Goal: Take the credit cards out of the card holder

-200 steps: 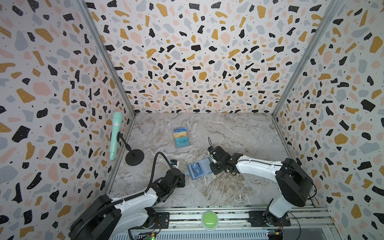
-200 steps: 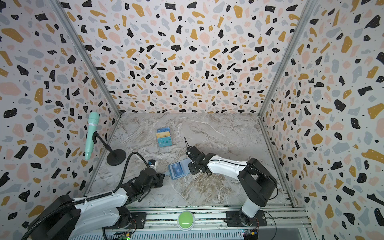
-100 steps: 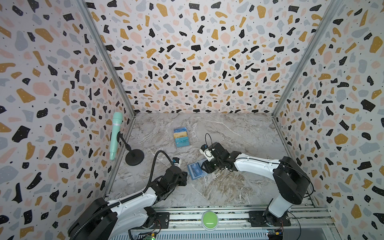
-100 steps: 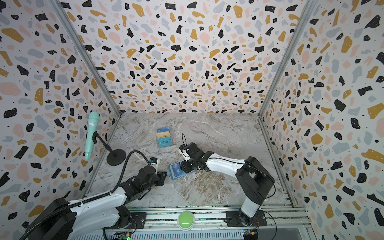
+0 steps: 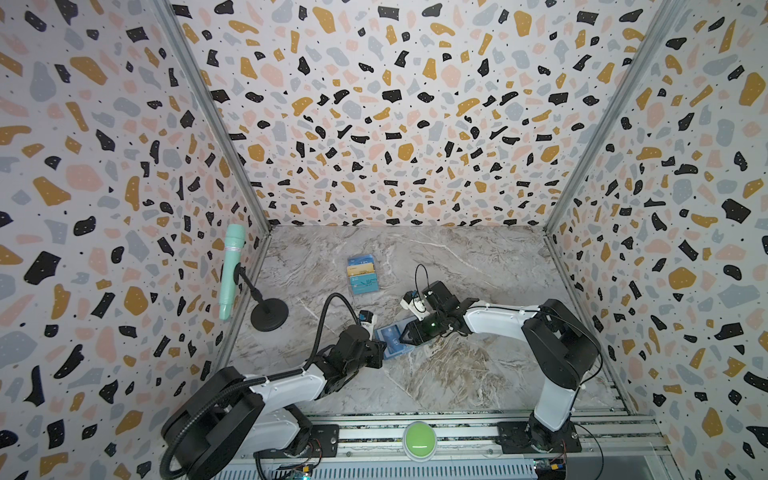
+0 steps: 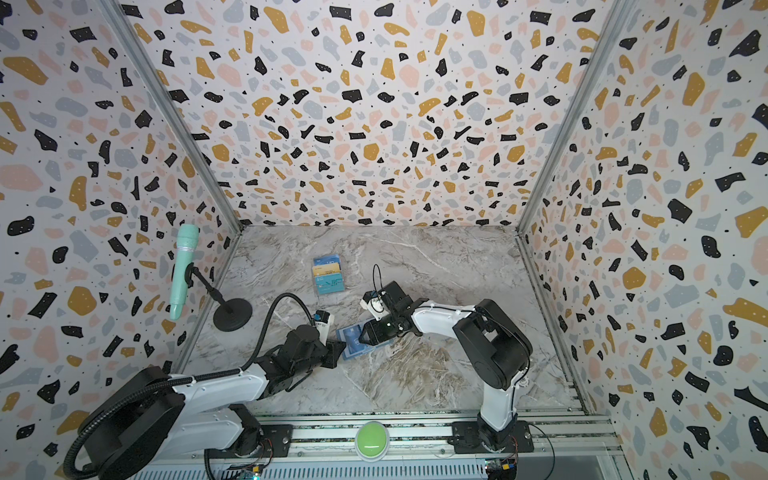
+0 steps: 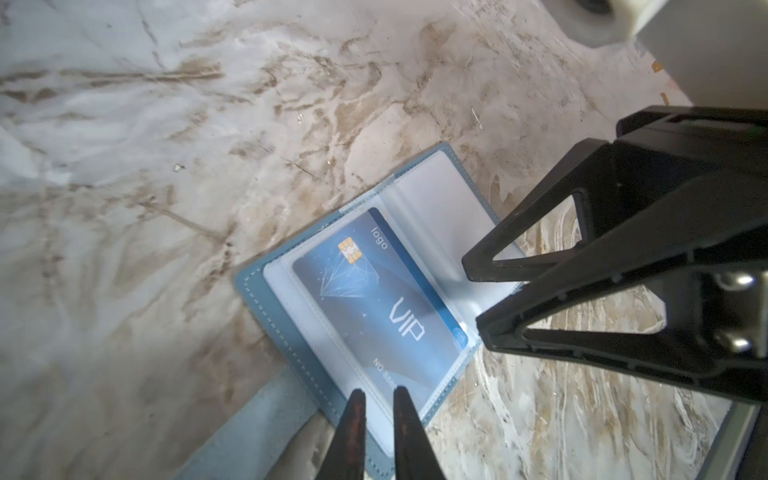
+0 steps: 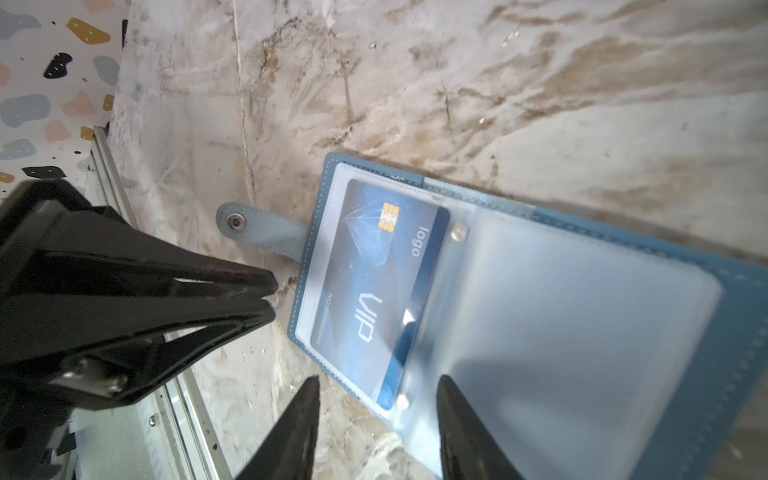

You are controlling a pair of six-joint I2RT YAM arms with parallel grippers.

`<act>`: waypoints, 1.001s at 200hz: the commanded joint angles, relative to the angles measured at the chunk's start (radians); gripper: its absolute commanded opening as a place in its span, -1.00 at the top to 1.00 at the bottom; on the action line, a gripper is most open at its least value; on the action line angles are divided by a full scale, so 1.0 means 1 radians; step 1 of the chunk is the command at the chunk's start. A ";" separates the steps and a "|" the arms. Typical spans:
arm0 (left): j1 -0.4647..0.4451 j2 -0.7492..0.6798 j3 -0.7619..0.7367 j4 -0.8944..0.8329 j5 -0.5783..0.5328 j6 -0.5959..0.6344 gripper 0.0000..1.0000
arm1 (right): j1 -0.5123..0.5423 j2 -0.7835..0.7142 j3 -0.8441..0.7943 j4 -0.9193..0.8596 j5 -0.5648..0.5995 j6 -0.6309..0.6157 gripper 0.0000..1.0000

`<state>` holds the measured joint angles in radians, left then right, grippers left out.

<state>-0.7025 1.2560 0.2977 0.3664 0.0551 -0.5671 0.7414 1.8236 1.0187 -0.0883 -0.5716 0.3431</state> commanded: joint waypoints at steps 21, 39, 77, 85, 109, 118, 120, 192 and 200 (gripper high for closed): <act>-0.001 0.026 0.031 0.054 -0.005 0.042 0.68 | 0.002 0.040 0.047 -0.005 -0.071 0.008 0.06; -0.002 0.047 0.025 0.065 -0.008 0.050 0.68 | 0.002 0.059 0.057 -0.012 -0.073 0.007 0.06; -0.002 0.106 0.000 0.141 0.000 0.042 0.71 | 0.002 0.105 0.092 -0.042 -0.067 0.013 0.09; -0.002 0.117 0.000 0.146 0.003 0.042 0.72 | 0.002 0.108 0.094 -0.045 -0.067 0.015 0.09; -0.002 0.132 -0.011 0.149 0.000 0.036 0.77 | 0.001 0.108 0.093 -0.043 -0.081 0.023 0.09; -0.002 0.131 -0.018 0.150 -0.003 0.031 0.79 | -0.002 0.106 0.091 -0.038 -0.093 0.026 0.09; -0.001 0.132 -0.020 0.150 -0.003 0.029 0.79 | -0.002 0.106 0.090 -0.036 -0.096 0.028 0.09; -0.002 0.112 -0.075 0.146 -0.041 0.023 0.80 | -0.013 0.115 0.094 0.001 -0.175 0.052 0.17; -0.002 0.122 -0.077 0.150 -0.041 0.024 0.81 | -0.013 0.118 0.096 0.001 -0.177 0.055 0.17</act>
<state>-0.7025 1.3556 0.2474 0.5205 0.0383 -0.5426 0.7284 1.9316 1.0973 -0.0925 -0.6987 0.3840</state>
